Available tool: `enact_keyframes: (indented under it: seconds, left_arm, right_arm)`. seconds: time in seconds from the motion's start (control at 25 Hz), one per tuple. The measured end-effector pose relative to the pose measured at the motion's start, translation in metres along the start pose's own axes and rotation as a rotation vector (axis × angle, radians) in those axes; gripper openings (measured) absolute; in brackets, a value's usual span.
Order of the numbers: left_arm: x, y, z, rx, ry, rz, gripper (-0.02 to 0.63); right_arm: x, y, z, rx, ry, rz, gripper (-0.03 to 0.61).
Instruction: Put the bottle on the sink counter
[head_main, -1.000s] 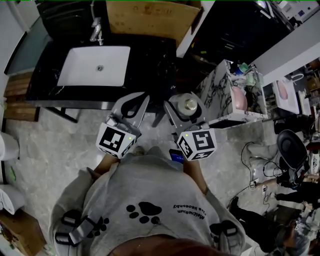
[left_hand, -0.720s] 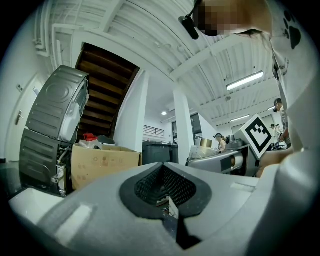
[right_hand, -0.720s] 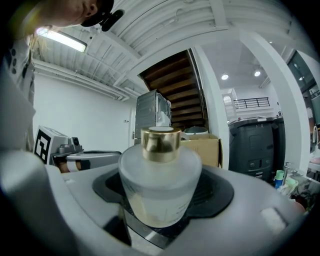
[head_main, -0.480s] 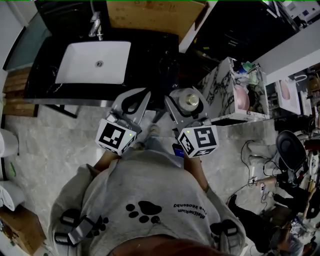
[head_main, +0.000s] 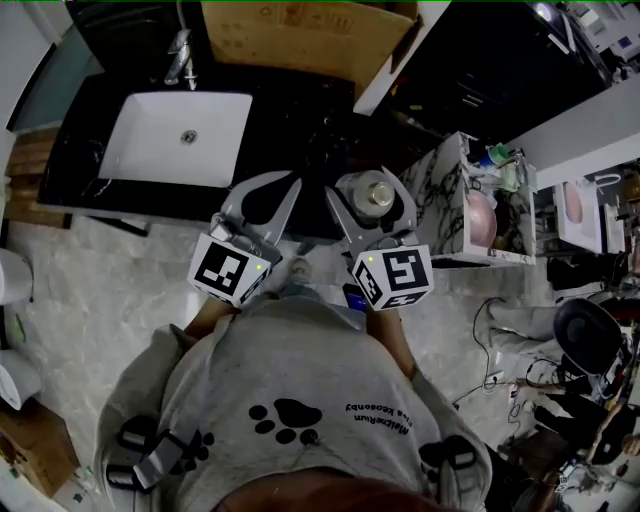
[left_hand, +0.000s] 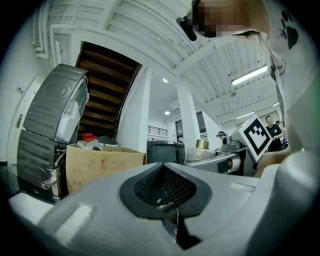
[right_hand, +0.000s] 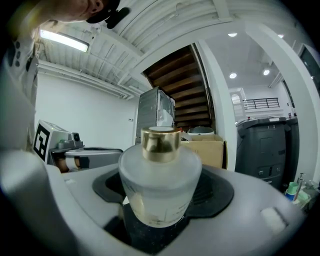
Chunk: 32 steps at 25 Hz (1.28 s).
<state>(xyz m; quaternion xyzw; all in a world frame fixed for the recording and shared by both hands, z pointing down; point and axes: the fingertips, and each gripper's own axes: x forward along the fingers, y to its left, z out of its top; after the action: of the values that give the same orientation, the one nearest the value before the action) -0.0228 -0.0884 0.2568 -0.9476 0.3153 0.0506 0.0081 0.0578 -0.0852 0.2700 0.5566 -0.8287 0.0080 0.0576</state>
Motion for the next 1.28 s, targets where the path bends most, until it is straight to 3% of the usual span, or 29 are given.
enact_keyframes:
  seconds: [0.56, 1.0, 1.28]
  left_arm:
    - [0.081, 0.006, -0.012, 0.035, 0.006, 0.073, 0.003]
    - [0.089, 0.007, -0.015, 0.065, 0.042, 0.123, 0.003]
    - [0.105, 0.021, -0.018, 0.060, 0.036, 0.103, 0.003]
  right_arm:
    - [0.042, -0.075, -0.008, -0.007, -0.009, 0.118, 0.339]
    - [0.052, -0.083, -0.017, 0.010, -0.010, 0.169, 0.338]
    - [0.068, -0.090, -0.021, 0.002, 0.000, 0.156, 0.338]
